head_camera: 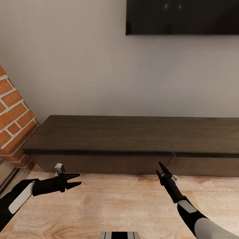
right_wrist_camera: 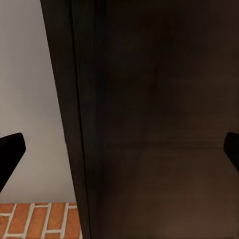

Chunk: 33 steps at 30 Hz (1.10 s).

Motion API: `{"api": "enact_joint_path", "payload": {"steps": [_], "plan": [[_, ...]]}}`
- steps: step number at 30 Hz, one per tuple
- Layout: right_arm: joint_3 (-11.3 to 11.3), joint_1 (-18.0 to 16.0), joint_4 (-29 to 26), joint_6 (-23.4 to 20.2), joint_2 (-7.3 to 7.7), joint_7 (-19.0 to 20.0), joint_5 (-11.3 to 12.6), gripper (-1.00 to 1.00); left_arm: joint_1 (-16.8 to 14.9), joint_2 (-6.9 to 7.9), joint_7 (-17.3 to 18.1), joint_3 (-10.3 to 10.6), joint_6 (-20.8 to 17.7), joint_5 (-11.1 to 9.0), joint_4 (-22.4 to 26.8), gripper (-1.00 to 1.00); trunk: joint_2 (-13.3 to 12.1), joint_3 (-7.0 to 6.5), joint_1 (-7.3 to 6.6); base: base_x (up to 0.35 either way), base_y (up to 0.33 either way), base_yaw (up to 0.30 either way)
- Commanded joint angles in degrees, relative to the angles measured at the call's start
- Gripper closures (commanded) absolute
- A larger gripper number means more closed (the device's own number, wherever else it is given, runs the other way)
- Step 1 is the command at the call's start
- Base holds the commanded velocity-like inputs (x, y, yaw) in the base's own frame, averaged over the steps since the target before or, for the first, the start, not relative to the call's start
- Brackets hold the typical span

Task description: Place each of the two pumpkins and all three candles from the living room inside a cabinet in the living room (use any cabinet), then make sure every cabinet is closed, and position the cauldron so it is next to a table in the living room.

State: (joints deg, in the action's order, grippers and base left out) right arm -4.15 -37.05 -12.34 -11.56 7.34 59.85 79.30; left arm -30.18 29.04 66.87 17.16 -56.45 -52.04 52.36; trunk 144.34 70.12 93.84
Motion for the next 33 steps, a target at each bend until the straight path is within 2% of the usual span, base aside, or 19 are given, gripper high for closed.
{"api": "enact_joint_path", "payload": {"steps": [1,17,33], "plan": [[-0.4,0.0,0.0,-0.4,0.04,0.2,0.6,-1.00,-0.1,0.05,0.1,0.2,-0.3,-0.3,0.0,-1.00,0.0,0.04,0.00,0.150,0.079,0.000],[-0.4,0.0,0.1,-0.2,-0.11,-0.1,0.5,-1.00,-0.1,0.05,0.0,0.2,-0.3,-0.3,0.0,-1.00,0.0,0.04,0.00,0.124,0.100,0.000],[-0.4,0.0,0.1,-0.2,-0.13,-0.6,0.4,-1.00,-0.1,0.05,0.0,0.2,-0.3,-0.3,-0.1,-1.00,0.0,0.04,0.00,0.033,0.030,0.000]]}}
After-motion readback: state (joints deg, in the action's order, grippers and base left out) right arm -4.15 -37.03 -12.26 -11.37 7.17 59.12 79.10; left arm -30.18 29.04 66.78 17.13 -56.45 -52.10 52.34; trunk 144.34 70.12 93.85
